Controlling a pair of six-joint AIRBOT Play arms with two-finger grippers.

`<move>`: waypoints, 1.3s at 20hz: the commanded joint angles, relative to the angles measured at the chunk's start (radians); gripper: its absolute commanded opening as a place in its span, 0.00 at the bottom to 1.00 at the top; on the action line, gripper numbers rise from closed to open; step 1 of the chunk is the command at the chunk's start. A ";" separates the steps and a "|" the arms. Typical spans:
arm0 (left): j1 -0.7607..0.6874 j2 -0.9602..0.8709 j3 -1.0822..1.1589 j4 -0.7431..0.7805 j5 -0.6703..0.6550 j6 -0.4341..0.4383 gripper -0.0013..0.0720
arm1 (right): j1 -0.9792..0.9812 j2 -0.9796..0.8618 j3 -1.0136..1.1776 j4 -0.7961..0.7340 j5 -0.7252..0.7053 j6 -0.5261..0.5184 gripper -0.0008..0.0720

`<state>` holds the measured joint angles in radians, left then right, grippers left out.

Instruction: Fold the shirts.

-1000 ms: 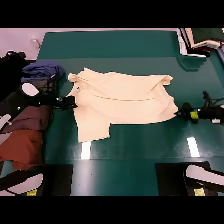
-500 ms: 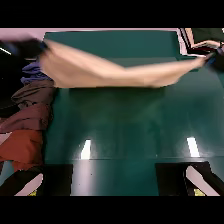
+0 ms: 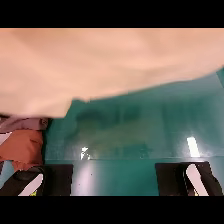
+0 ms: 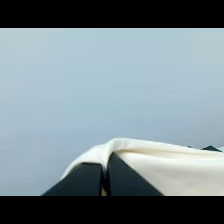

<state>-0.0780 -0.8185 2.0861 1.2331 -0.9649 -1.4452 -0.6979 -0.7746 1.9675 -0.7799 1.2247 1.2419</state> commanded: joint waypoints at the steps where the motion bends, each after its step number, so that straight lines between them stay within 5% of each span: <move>1: 0.000 -0.038 -0.107 0.061 -0.068 -0.030 0.05 | -0.051 -0.064 0.093 0.003 0.099 0.077 0.03; 5: 0.000 -0.213 -0.278 0.030 -0.211 -0.048 0.05 | 0.102 -0.200 -0.071 -0.014 0.228 0.111 0.03; 10: 0.000 -0.495 -0.414 -0.052 -0.283 -0.047 0.05 | 0.395 -0.406 -0.362 -0.384 0.237 0.180 0.03; 13: 0.000 -0.677 -0.435 -0.053 -0.264 -0.043 0.05 | 0.467 -0.578 -0.442 -0.470 0.197 0.181 0.03; 20: 0.018 -0.869 -0.370 -0.056 -0.019 -0.039 0.05 | 0.480 -0.895 -0.179 -0.440 0.143 0.192 0.03; 26: 0.115 -0.870 -0.338 -0.077 -0.246 0.024 0.05 | 0.486 -0.898 -0.154 -0.452 0.253 0.166 0.03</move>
<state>0.0051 -1.6794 1.7458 1.1606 -1.1103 -1.4681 -0.2180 -1.6569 1.8156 -1.2198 1.4216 1.4216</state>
